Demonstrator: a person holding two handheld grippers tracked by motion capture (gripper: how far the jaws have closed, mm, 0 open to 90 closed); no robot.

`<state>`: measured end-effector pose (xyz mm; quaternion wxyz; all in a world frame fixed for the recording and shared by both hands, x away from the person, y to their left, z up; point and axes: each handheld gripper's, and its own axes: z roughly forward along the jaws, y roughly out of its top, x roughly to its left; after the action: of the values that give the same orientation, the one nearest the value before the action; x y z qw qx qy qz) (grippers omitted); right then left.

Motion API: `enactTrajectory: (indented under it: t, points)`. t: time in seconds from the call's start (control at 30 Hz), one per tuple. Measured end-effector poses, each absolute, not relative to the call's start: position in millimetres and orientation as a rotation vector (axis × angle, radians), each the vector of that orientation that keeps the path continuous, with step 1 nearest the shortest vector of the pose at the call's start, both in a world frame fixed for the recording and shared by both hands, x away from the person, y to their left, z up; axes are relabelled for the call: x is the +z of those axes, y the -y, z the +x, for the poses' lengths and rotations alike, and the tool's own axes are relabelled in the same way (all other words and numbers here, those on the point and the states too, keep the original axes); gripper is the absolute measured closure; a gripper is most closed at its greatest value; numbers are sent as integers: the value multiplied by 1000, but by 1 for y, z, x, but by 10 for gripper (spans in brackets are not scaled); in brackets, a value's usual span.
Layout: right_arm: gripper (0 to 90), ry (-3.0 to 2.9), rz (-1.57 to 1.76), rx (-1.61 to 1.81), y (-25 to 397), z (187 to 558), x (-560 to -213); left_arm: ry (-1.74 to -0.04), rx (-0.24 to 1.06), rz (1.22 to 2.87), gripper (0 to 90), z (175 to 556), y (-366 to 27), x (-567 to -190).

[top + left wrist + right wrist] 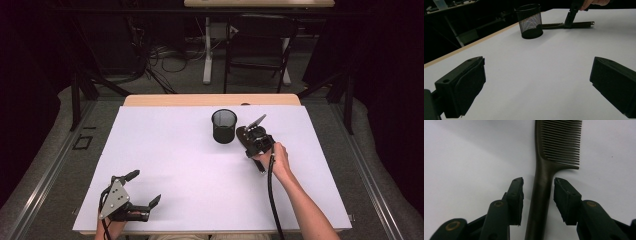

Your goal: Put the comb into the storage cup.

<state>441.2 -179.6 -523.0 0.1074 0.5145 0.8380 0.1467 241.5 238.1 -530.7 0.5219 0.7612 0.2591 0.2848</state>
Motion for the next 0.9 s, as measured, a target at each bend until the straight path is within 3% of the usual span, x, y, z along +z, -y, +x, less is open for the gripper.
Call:
enactTrajectory:
  t: [0.37, 0.9]
  points:
    - [701, -2397, 1641, 435, 183, 446, -530, -623, 682, 1827, 3, 242, -238, -531]
    - [722, -2321, 1739, 655, 200, 441, -532, -622, 681, 1828, 3, 242, -237, -531]
